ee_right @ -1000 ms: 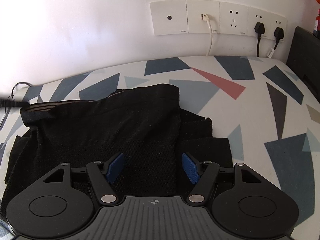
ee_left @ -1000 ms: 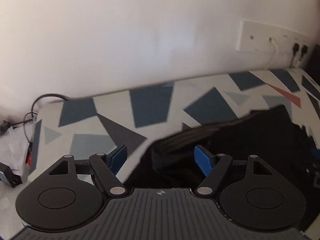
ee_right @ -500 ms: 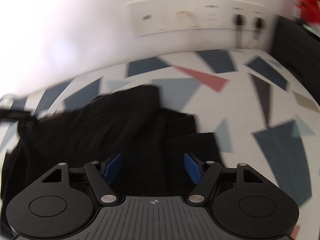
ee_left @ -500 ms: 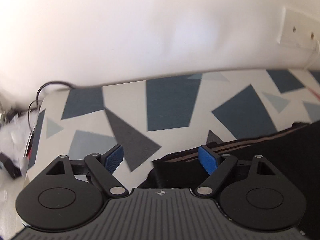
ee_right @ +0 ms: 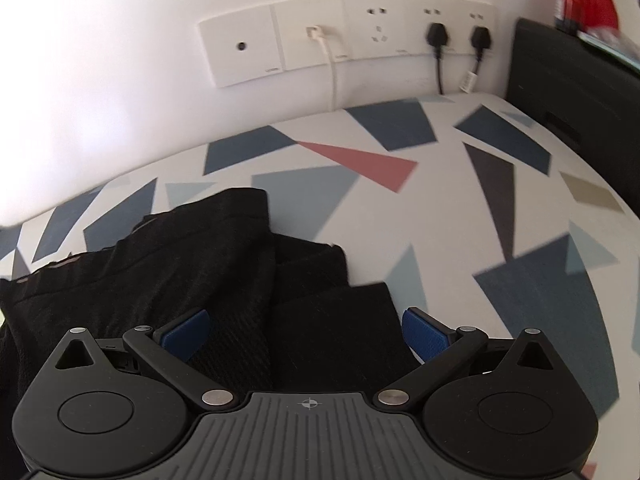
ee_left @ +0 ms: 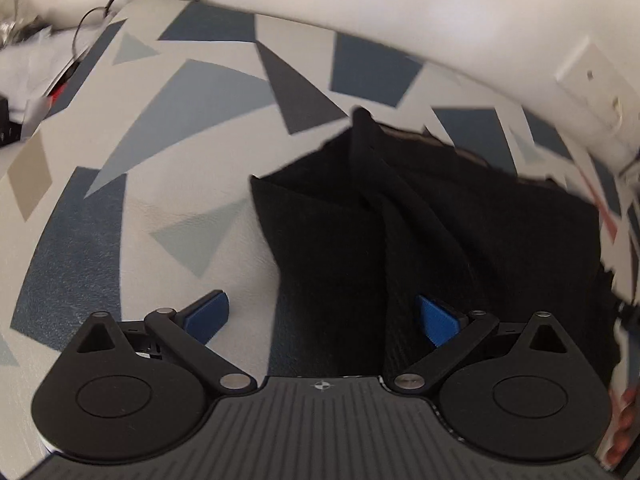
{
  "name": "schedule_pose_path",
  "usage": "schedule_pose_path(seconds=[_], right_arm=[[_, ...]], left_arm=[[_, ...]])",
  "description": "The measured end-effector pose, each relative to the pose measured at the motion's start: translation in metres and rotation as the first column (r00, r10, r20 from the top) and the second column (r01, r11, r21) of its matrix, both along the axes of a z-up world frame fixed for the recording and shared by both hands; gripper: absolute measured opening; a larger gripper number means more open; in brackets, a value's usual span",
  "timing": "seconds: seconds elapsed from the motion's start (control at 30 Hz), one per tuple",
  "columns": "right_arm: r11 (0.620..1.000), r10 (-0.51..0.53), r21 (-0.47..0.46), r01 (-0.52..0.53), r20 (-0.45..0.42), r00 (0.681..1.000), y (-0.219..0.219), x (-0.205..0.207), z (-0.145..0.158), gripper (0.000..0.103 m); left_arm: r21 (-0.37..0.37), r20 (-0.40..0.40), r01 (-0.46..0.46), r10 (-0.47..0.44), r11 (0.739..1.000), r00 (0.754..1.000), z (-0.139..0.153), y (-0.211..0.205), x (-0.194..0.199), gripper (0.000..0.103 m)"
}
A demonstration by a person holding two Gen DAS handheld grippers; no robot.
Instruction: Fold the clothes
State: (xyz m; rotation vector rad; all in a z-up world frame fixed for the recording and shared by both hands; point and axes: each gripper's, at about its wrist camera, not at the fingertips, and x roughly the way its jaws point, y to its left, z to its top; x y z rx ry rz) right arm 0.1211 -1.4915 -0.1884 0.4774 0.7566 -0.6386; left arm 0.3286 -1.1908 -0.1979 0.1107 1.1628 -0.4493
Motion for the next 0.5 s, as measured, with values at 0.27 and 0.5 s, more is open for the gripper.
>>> schedule_pose_path(seconds=[0.27,0.5], right_arm=[[0.991,0.133,0.007,-0.132,-0.033,0.991,-0.005,0.013,-0.005,0.102],[0.973,0.229,-0.017,-0.229,-0.026,0.973,-0.011,0.014,-0.009,0.102]], left_arm=[[0.078,0.061,-0.006,0.001,0.997,0.998,-0.005,-0.013,-0.011,0.103],[0.072,0.056,-0.003,-0.001,0.997,0.998,-0.004,-0.009,-0.011,0.103]])
